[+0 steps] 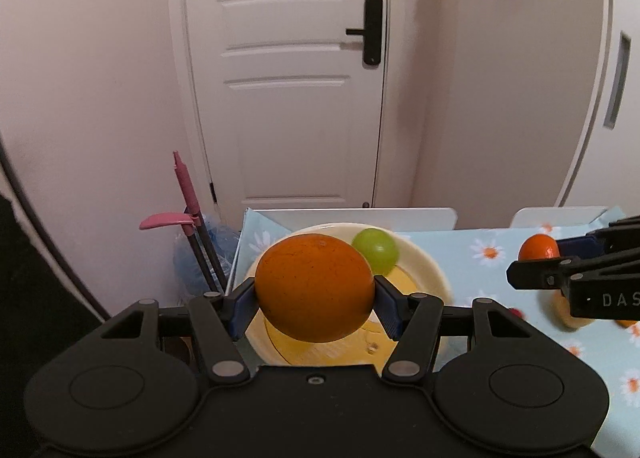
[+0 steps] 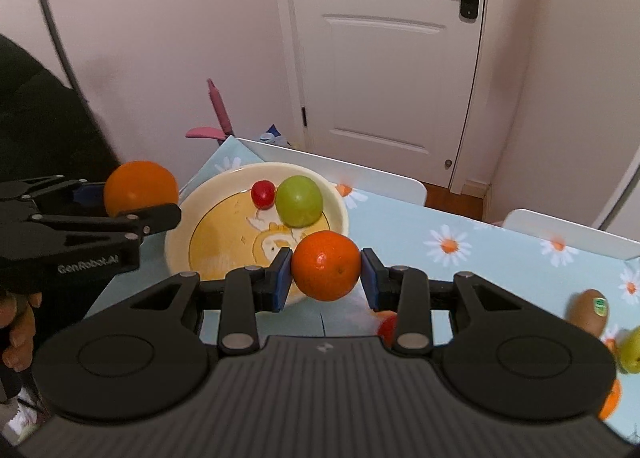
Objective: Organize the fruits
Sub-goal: 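Carry the orange and mandarin to the bowl, open the left tool inside, then lower the mandarin into the bowl and open the right tool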
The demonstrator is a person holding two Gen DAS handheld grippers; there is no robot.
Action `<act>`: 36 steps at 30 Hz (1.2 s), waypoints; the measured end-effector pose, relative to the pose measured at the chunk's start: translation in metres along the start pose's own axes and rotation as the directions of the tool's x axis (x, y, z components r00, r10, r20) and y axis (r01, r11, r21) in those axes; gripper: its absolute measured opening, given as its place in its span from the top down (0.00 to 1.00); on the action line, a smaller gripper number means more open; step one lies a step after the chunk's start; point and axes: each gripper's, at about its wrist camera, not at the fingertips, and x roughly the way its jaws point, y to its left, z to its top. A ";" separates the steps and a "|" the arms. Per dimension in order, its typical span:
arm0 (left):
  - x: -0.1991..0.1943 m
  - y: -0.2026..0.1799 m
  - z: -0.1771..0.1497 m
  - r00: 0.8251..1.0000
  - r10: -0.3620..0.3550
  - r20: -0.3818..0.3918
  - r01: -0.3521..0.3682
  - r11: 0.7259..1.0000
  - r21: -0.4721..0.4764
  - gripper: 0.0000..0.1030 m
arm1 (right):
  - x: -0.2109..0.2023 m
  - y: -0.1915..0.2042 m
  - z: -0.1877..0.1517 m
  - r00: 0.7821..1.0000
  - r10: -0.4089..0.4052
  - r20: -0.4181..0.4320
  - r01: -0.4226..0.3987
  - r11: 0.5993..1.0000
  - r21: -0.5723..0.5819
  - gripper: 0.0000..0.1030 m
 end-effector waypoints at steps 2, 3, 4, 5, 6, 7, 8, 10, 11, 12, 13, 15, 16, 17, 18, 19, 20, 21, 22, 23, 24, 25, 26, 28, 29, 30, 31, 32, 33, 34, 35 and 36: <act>0.016 0.005 0.000 1.000 -0.005 -0.005 0.005 1.000 0.029 0.37 | 0.015 0.005 0.004 1.000 -0.012 -0.009 0.013 1.000 0.012 0.50; 0.025 0.008 0.000 1.000 -0.005 -0.009 0.005 0.999 0.048 0.37 | 0.021 0.007 0.005 1.000 -0.019 -0.012 0.019 1.000 0.018 0.50; 0.032 0.010 0.000 1.000 -0.002 -0.010 0.003 0.998 0.066 0.37 | 0.028 0.009 0.006 1.000 -0.026 -0.017 0.026 0.999 0.024 0.50; 0.040 0.011 0.000 1.000 0.002 -0.011 -0.001 0.996 0.090 0.37 | 0.035 0.011 0.007 0.999 -0.033 -0.022 0.033 0.999 0.030 0.50; 0.048 0.012 -0.001 1.000 0.006 -0.013 -0.004 0.993 0.116 0.37 | 0.041 0.012 0.008 0.999 -0.038 -0.026 0.039 0.999 0.035 0.50; 0.055 0.013 -0.001 1.000 0.006 -0.014 -0.004 0.991 0.135 0.37 | 0.047 0.014 0.009 0.999 -0.045 -0.030 0.046 0.998 0.040 0.50; 0.063 0.014 -0.003 1.000 0.005 -0.017 -0.003 0.989 0.150 0.37 | 0.053 0.015 0.010 0.998 -0.051 -0.035 0.052 0.998 0.046 0.50; 0.077 0.016 -0.004 0.999 0.002 -0.032 0.003 0.986 0.164 0.37 | 0.064 0.017 0.011 0.997 -0.061 -0.044 0.063 0.997 0.054 0.50; 0.083 0.017 -0.005 0.999 0.001 -0.038 0.006 0.986 0.166 0.37 | 0.069 0.017 0.012 0.997 -0.065 -0.049 0.068 0.996 0.056 0.50; 0.088 0.018 -0.005 0.999 0.001 -0.045 0.007 0.986 0.167 0.37 | 0.073 0.017 0.012 0.996 -0.070 -0.055 0.073 0.996 0.057 0.50; 0.092 0.018 -0.005 0.999 0.002 -0.049 0.006 0.986 0.168 0.37 | 0.077 0.018 0.012 0.996 -0.074 -0.059 0.078 0.995 0.057 0.50; 0.100 0.018 -0.005 0.998 0.004 -0.059 0.006 0.985 0.171 0.37 | 0.084 0.018 0.013 0.994 -0.080 -0.069 0.084 0.995 0.058 0.50; 0.102 0.018 -0.005 0.998 0.004 -0.064 0.007 0.985 0.172 0.37 | 0.086 0.017 0.013 0.994 -0.084 -0.073 0.088 0.995 0.057 0.50; 0.105 0.018 -0.005 0.998 0.003 -0.069 0.010 0.985 0.174 0.37 | 0.089 0.017 0.014 0.993 -0.087 -0.075 0.091 0.994 0.055 0.50; 0.108 0.017 -0.005 0.997 0.000 -0.075 0.013 0.984 0.177 0.37 | 0.090 0.017 0.014 0.993 -0.088 -0.077 0.093 0.994 0.054 0.50; 0.111 0.016 -0.005 0.997 -0.003 -0.080 0.017 0.984 0.180 0.37 | 0.091 0.016 0.014 0.993 -0.090 -0.079 0.094 0.994 0.052 0.50; 0.113 0.015 -0.006 0.996 -0.002 -0.086 0.018 0.983 0.182 0.37 | 0.092 0.016 0.015 0.993 -0.090 -0.080 0.095 0.994 0.052 0.50; 0.115 0.015 -0.006 0.996 -0.001 -0.090 0.018 0.983 0.184 0.37 | 0.093 0.016 0.015 0.993 -0.090 -0.081 0.094 0.994 0.051 0.50; 0.116 0.014 -0.007 0.996 0.001 -0.093 0.016 0.983 0.183 0.37 | 0.094 0.016 0.016 0.993 -0.088 -0.082 0.092 0.994 0.050 0.50; 0.117 0.014 -0.007 0.995 0.005 -0.096 0.013 0.983 0.182 0.37 | 0.094 0.015 0.016 0.993 -0.087 -0.082 0.091 0.995 0.048 0.50; 0.118 0.014 -0.006 0.995 0.009 -0.101 0.009 0.984 0.178 0.37 | 0.094 0.015 0.016 0.993 -0.085 -0.083 0.089 0.995 0.045 0.50; 0.118 0.014 -0.006 0.995 0.008 -0.104 0.010 0.985 0.173 0.36 | 0.095 0.014 0.017 0.993 -0.083 -0.083 0.087 0.995 0.043 0.50; 0.117 0.014 -0.006 0.994 0.006 -0.109 0.012 0.985 0.169 0.31 | 0.095 0.013 0.018 0.993 -0.080 -0.082 0.084 0.996 0.041 0.50; 0.111 0.013 -0.005 0.996 0.009 -0.089 0.006 0.985 0.175 0.11 | 0.094 0.012 0.020 0.994 -0.076 -0.082 0.080 0.996 0.038 0.50; 0.107 0.014 -0.005 0.997 0.009 -0.073 0.004 0.985 0.172 0.04 | 0.094 0.011 0.021 0.994 -0.074 -0.082 0.077 0.996 0.038 0.50; 0.102 0.015 -0.005 0.998 0.003 -0.064 0.008 0.987 0.161 0.04 | 0.093 0.010 0.022 0.994 -0.070 -0.081 0.073 0.997 0.036 0.50; 0.100 0.017 -0.004 0.998 -0.005 -0.068 0.015 0.989 0.148 0.04 | 0.093 0.009 0.023 0.995 -0.066 -0.080 0.069 0.997 0.031 0.50; 0.097 0.018 -0.004 0.997 -0.009 -0.075 0.019 0.991 0.132 0.04 | 0.092 0.008 0.023 0.995 -0.063 -0.081 0.065 0.998 0.027 0.50; 0.093 0.019 -0.005 0.997 -0.010 -0.079 0.019 0.993 0.116 0.04 | 0.092 0.008 0.023 0.995 -0.059 -0.082 0.061 0.998 0.023 0.50; 0.089 0.021 -0.006 0.997 -0.013 -0.081 0.021 0.995 0.101 0.04 | 0.092 0.007 0.024 0.995 -0.054 -0.084 0.056 0.998 0.017 0.50; 0.085 0.021 -0.007 0.997 -0.019 -0.081 0.026 0.996 0.090 0.04 | 0.093 0.007 0.024 0.995 -0.051 -0.086 0.052 0.999 0.011 0.50; 0.080 0.021 -0.008 0.996 -0.024 -0.080 0.031 0.996 0.079 0.04 | 0.093 0.007 0.024 0.995 -0.047 -0.088 0.047 0.999 0.004 0.50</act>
